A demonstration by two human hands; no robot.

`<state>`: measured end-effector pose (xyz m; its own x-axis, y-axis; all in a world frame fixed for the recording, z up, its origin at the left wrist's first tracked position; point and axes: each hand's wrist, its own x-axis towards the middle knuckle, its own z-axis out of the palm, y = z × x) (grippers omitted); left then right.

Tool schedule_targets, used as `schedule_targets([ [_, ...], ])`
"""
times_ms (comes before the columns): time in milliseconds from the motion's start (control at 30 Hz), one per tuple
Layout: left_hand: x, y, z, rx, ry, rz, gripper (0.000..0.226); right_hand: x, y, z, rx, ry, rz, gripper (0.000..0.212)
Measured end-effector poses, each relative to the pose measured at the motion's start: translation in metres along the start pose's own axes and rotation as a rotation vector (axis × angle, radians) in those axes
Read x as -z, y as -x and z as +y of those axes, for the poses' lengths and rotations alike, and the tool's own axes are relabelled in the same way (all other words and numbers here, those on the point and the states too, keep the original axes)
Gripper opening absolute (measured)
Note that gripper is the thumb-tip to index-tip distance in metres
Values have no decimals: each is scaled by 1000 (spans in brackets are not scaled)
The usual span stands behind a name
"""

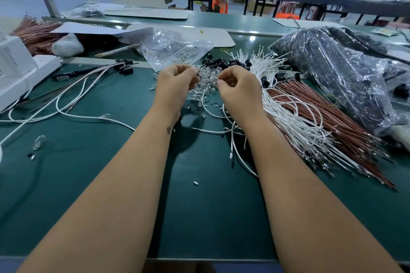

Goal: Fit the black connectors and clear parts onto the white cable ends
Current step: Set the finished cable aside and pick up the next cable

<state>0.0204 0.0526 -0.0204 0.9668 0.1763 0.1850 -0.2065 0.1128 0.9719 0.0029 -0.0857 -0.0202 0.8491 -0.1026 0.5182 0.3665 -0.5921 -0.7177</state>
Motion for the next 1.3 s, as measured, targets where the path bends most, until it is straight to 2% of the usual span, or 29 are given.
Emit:
schedule_targets([
  [200, -3, 4, 1, 2, 160, -94, 25, -1, 0, 0, 16, -15, 1, 14],
  [500, -3, 6, 4, 41, 168, -172, 24, -1, 0, -1, 30, -26, 23, 13],
  [667, -5, 4, 4, 111, 202, -206, 15, -3, 1, -2, 25, -8, 19, 15],
  [900, -4, 4, 4, 70, 209, -188, 16, -1, 1, -4, 24, -47, 62, 11],
  [1300, -3, 7, 6, 69, 137, -211, 14, 5, 2, -8, 9, -173, 56, 27],
])
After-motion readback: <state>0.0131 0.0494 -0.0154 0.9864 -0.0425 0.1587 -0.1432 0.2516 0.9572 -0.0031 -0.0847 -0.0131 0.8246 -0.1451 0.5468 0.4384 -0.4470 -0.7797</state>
